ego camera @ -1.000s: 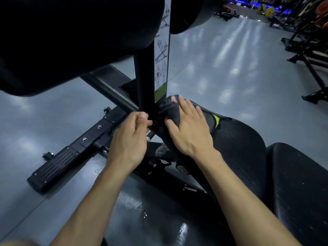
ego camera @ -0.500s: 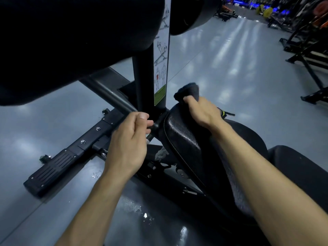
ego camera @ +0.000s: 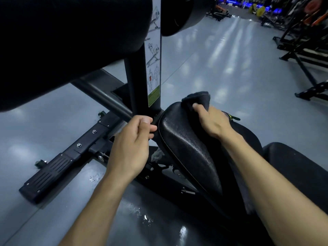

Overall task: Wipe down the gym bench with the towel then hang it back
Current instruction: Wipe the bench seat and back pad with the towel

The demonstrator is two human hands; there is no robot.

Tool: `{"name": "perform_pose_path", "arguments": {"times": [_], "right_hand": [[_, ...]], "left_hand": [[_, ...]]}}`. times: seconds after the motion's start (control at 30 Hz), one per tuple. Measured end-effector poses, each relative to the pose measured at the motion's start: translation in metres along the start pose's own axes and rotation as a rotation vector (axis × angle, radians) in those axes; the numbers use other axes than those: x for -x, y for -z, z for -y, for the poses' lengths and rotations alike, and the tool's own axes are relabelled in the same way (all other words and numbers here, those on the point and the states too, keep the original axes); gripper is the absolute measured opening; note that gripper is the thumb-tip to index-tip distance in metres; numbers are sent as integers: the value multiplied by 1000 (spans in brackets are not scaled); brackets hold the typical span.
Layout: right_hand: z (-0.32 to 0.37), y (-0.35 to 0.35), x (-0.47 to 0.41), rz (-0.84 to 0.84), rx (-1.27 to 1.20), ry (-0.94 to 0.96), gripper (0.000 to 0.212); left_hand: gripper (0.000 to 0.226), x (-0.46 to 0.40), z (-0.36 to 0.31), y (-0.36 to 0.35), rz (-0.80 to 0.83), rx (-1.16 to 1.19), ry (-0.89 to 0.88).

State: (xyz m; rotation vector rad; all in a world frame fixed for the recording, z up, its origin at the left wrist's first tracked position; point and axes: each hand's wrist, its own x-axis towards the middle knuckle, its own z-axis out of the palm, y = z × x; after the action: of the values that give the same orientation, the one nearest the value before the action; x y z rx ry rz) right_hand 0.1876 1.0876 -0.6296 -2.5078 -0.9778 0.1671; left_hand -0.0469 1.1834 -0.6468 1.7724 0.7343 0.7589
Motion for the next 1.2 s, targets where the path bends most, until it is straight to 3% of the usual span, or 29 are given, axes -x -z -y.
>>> {"name": "perform_pose_path", "arguments": {"times": [0.07, 0.17, 0.23, 0.3, 0.43, 0.57, 0.7, 0.77, 0.83, 0.93, 1.0, 1.1, 1.2], "right_hand": [[8, -9, -1, -26, 84, -5, 54], [21, -20, 52, -3, 58, 331, 74], [14, -18, 96, 38, 74, 467, 72], [-3, -14, 132, 40, 77, 488, 69], [-44, -6, 174, 60, -16, 457, 69], [-66, 8, 148, 76, -33, 427, 66], [-62, 21, 72, -49, -38, 106, 53], [-43, 12, 61, -70, 13, -17, 60], [-27, -4, 87, -68, 8, 102, 70], [-29, -17, 161, -48, 8, 453, 75], [-49, -11, 182, 12, -11, 534, 76], [-84, 8, 151, 8, -113, 357, 72], [-101, 29, 96, -82, -89, -8, 53]], "left_hand": [[34, 1, -2, 1, -12, 8, -13], [34, -1, -5, -1, -37, 44, -36], [33, -3, -8, -8, -40, 33, -46], [34, -2, -11, -15, -37, -4, -62], [36, 3, -10, -27, -11, -122, -106], [31, 9, -5, -28, -24, -191, -155], [26, 14, 0, -25, 12, -220, -181], [27, 15, 0, -23, 29, -221, -170], [30, 15, -1, -23, 21, -232, -164], [31, 13, -3, -27, -9, -282, -176], [33, 13, -4, -30, -25, -319, -188], [32, 14, -4, -32, -38, -367, -197], [25, 17, -4, -30, -9, -380, -200]]}}
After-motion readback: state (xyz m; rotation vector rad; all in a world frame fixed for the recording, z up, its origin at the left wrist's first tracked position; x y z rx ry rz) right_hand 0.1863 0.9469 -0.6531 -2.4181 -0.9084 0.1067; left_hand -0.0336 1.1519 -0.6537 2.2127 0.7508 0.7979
